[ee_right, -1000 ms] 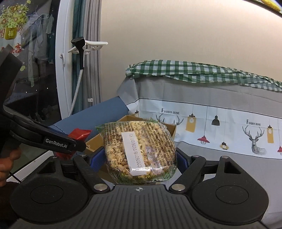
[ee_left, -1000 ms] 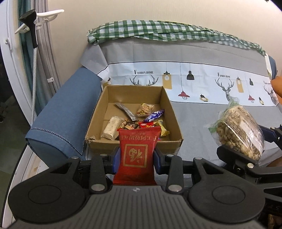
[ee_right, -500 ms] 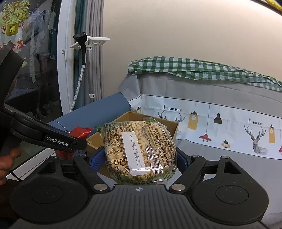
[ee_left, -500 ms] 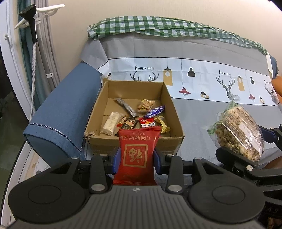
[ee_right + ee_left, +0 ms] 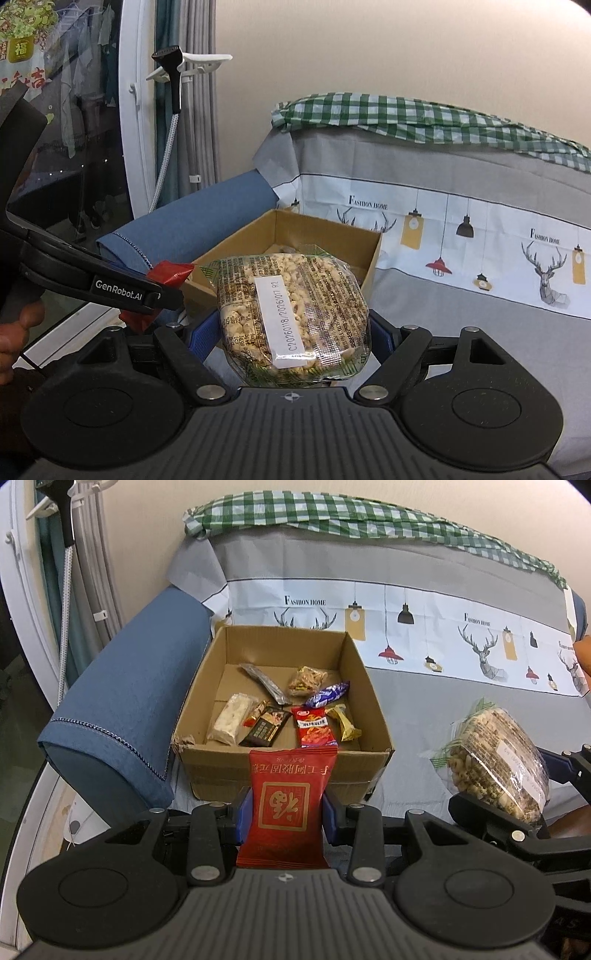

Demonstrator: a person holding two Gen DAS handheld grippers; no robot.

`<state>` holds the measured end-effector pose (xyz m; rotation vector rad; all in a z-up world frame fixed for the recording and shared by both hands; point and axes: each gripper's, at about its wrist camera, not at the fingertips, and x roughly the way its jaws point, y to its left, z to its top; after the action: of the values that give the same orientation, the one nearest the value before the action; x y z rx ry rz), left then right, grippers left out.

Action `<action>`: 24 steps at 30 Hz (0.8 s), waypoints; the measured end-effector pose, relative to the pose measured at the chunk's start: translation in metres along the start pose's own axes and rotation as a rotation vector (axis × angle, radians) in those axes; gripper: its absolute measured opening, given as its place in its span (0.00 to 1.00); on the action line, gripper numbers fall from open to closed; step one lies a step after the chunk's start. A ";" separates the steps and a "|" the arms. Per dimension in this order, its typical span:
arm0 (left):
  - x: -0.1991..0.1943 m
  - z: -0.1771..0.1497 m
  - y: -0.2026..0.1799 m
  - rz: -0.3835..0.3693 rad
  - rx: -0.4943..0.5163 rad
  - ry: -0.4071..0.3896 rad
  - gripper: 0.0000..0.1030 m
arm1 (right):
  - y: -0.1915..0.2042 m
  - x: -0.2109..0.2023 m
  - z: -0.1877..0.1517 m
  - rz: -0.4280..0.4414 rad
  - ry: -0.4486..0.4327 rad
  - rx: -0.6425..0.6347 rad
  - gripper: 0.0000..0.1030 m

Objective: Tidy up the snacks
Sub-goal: 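Carry the red packet and nut-cluster bag over the cardboard box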

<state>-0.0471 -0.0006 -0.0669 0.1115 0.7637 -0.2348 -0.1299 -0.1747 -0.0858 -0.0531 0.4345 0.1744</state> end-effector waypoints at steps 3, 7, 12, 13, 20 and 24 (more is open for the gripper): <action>0.007 0.001 0.001 0.001 0.004 0.016 0.41 | -0.001 0.006 -0.002 0.002 0.019 0.004 0.79; 0.018 0.005 0.002 0.007 0.016 0.027 0.41 | -0.002 0.018 -0.004 0.006 0.051 0.005 0.79; 0.032 0.016 0.005 0.001 0.017 0.041 0.41 | -0.005 0.037 -0.002 0.000 0.082 0.001 0.79; 0.036 0.021 0.007 -0.004 0.013 0.043 0.41 | -0.006 0.042 -0.001 0.000 0.086 0.001 0.79; 0.056 0.067 0.024 -0.022 -0.004 0.020 0.41 | -0.014 0.079 0.020 0.010 0.085 0.027 0.79; 0.083 0.096 0.035 -0.009 -0.016 0.025 0.41 | -0.020 0.109 0.037 0.017 0.070 0.022 0.79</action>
<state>0.0836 0.0011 -0.0554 0.0963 0.7912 -0.2360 -0.0137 -0.1736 -0.0986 -0.0336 0.5065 0.1848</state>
